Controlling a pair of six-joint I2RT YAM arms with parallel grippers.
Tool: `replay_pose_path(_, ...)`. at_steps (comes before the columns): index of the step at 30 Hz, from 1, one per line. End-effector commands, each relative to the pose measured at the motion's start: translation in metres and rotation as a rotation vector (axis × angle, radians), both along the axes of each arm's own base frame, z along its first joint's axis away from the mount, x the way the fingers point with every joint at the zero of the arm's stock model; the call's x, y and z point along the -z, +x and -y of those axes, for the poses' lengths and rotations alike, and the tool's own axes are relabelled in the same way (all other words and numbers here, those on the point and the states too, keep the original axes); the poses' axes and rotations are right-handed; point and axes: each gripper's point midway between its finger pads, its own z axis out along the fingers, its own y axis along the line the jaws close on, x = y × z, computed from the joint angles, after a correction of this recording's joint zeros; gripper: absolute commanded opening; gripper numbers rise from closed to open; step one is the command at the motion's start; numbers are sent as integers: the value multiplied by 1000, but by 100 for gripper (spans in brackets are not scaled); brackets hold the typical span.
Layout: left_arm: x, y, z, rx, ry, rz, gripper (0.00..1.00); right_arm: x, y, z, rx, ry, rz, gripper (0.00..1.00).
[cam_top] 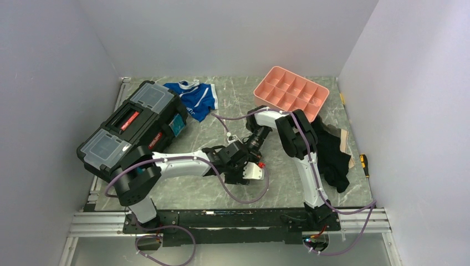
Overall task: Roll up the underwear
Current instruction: Roll the underwear to the center of the board.
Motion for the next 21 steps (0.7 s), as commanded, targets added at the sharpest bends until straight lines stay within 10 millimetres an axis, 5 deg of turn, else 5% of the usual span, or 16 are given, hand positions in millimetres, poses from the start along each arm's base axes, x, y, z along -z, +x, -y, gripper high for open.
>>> replay_pose_path(1,-1,1,12,22,-8,-5,68,15,9,0,-38,26,83,3)
replay_pose_path(6,18,-3,11,24,29,-60,56,15,9,0,-37,24,84,3)
replay_pose_path(14,36,-14,-2,19,69,-229,15,13,10,-1,-22,22,100,7)
replay_pose_path(17,40,-19,-8,25,70,-298,0,8,12,-1,-11,23,116,16)
replay_pose_path(21,43,-25,-11,57,82,-361,0,-2,18,-1,16,34,156,39)
